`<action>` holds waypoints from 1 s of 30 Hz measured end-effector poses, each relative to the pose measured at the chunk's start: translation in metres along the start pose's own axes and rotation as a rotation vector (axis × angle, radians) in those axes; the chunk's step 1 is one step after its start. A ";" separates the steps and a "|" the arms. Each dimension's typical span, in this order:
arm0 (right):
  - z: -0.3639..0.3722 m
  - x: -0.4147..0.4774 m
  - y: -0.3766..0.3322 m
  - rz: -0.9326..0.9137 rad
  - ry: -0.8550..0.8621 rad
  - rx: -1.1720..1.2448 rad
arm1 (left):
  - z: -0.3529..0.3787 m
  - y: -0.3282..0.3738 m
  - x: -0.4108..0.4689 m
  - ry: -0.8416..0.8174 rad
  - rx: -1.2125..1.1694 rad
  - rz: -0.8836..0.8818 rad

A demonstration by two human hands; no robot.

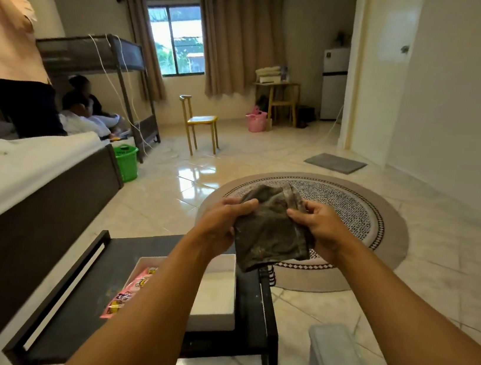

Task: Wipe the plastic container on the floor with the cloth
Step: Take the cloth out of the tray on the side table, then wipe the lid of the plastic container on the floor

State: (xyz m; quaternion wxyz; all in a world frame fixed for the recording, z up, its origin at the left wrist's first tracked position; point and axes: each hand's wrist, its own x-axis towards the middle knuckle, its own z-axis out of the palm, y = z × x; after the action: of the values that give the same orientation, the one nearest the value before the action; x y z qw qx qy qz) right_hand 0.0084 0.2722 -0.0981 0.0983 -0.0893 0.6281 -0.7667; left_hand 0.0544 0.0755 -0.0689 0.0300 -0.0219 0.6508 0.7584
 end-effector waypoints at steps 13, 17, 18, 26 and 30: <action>-0.158 -0.069 0.050 0.086 0.206 -0.011 | 0.149 -0.124 0.017 0.116 0.040 -0.158; -0.188 -0.076 0.083 0.177 0.231 -0.064 | 0.172 -0.165 0.023 0.167 0.247 -0.041; -0.194 -0.077 0.093 0.205 0.233 -0.102 | 0.175 -0.177 0.026 0.180 0.288 -0.036; -0.214 -0.072 0.178 0.338 0.194 -0.364 | 0.165 -0.268 0.049 0.224 0.590 -0.051; -0.218 -0.065 0.220 0.354 0.185 -0.451 | 0.152 -0.307 0.055 0.202 0.630 -0.063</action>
State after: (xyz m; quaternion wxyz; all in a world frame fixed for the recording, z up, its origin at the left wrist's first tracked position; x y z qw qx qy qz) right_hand 0.0230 0.4538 -0.3572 0.1504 0.0720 0.7946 -0.5838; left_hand 0.0230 0.2735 -0.3528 -0.0060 -0.1067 0.8520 0.5126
